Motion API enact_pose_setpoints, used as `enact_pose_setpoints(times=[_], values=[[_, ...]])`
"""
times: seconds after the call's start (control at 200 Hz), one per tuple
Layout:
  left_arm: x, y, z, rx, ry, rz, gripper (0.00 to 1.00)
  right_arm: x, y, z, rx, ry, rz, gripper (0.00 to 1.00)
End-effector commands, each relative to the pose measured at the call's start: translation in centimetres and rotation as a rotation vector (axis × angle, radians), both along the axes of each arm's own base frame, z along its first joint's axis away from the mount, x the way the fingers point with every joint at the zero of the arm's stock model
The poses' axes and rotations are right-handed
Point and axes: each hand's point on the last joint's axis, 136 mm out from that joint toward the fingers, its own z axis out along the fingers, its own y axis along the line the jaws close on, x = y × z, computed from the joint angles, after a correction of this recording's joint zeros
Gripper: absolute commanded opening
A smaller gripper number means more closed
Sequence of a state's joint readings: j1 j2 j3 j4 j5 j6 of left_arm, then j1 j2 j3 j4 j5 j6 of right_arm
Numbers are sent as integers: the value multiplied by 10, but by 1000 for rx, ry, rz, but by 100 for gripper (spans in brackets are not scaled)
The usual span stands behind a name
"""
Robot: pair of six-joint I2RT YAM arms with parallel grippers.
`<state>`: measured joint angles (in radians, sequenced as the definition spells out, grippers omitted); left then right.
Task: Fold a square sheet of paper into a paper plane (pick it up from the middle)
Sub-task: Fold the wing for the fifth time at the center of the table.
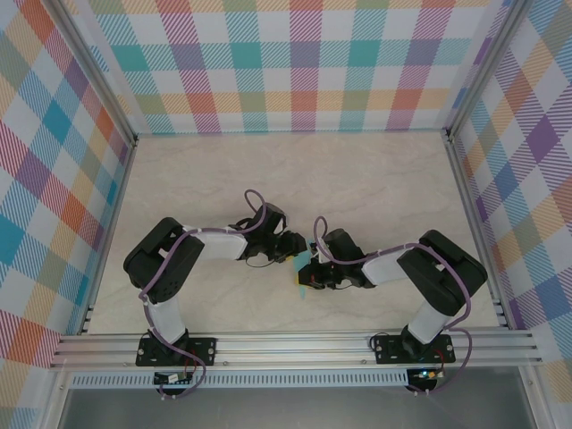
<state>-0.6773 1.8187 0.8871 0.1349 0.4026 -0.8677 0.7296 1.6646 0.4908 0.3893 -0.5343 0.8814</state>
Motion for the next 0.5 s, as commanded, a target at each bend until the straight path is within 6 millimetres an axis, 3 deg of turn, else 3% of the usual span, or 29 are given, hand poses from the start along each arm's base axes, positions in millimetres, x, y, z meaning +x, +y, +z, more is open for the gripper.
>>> enact_pose_setpoints(times=[0.0,0.495], values=[[37,30,-14,67,-66,159,40,-46,-48,-53,-254,204,-16,0],[56,25,-2,54,-79,226,46,-52,-53,-57,-273,213,3,0]])
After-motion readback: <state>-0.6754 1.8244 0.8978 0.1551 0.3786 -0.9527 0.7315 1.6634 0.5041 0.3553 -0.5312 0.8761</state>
